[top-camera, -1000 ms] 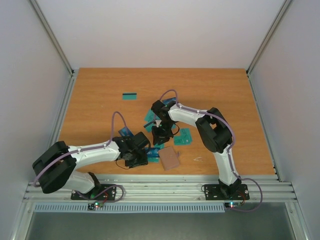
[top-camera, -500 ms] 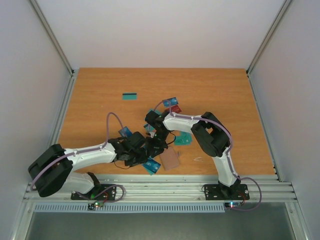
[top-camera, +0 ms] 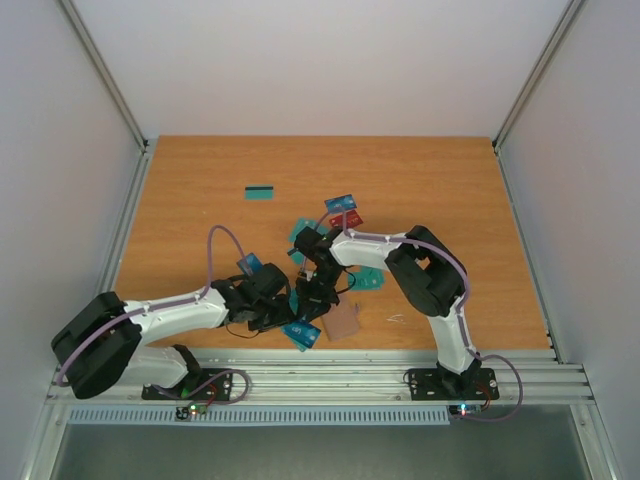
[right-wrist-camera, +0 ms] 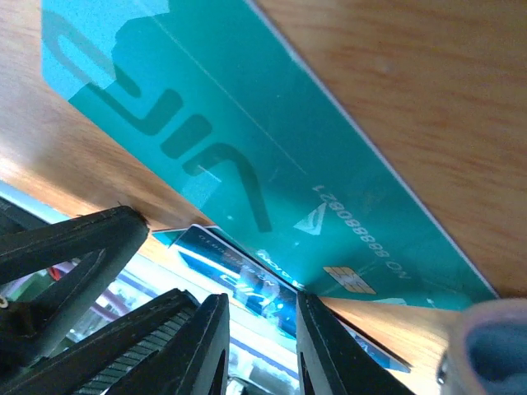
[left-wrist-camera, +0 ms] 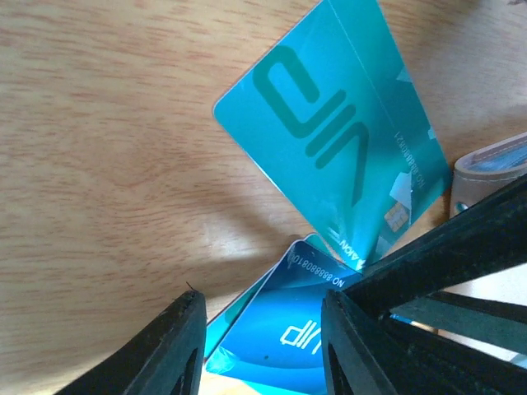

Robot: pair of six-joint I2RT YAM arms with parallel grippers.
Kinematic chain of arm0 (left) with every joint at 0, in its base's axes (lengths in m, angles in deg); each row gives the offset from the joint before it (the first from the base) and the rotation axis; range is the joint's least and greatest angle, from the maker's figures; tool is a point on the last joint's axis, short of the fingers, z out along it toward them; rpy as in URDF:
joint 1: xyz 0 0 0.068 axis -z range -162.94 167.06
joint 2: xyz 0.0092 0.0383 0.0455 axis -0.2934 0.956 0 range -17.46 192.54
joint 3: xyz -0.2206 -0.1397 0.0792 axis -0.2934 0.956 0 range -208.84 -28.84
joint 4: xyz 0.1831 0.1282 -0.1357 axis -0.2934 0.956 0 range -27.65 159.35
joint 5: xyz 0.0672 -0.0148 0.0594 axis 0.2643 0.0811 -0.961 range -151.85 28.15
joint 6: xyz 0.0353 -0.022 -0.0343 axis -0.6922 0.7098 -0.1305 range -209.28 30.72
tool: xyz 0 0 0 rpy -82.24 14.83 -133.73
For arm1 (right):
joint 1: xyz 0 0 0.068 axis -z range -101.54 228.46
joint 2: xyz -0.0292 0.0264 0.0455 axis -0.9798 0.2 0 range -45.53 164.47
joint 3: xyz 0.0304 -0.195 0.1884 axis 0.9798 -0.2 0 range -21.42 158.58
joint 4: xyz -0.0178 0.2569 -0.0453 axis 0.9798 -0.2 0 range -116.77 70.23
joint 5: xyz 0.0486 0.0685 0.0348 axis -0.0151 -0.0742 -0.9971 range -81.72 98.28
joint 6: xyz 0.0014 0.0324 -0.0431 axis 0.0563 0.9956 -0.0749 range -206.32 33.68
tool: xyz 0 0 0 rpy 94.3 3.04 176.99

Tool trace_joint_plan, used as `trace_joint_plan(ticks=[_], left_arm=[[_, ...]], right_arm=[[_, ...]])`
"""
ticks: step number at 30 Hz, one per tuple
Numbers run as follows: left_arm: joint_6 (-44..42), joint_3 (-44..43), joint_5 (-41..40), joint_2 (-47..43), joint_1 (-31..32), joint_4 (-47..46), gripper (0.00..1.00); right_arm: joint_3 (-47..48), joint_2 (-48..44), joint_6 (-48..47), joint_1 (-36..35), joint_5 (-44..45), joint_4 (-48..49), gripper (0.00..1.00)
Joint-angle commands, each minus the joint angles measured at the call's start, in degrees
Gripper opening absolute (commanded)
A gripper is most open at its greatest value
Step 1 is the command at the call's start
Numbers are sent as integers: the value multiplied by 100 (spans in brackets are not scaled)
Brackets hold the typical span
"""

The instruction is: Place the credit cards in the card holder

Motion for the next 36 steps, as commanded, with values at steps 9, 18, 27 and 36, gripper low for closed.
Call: trace_joint_plan(ticks=[9, 18, 27, 36], left_arm=[[-789, -403, -354, -270, 28, 1041, 41], [-1533, -939, -99, 384, 75, 1060, 42], [-2040, -1101, 405, 1071, 96, 996, 48], [-1378, -897, 525, 907, 359, 1203, 46]], right_arm=[[-384, -1081, -410, -75, 1331, -509, 26], [-2181, -2778, 576, -84, 906, 356, 29], [-2923, -3784, 1063, -242, 875, 530, 30], [-3417, -4537, 2072, -750, 1127, 898, 35]])
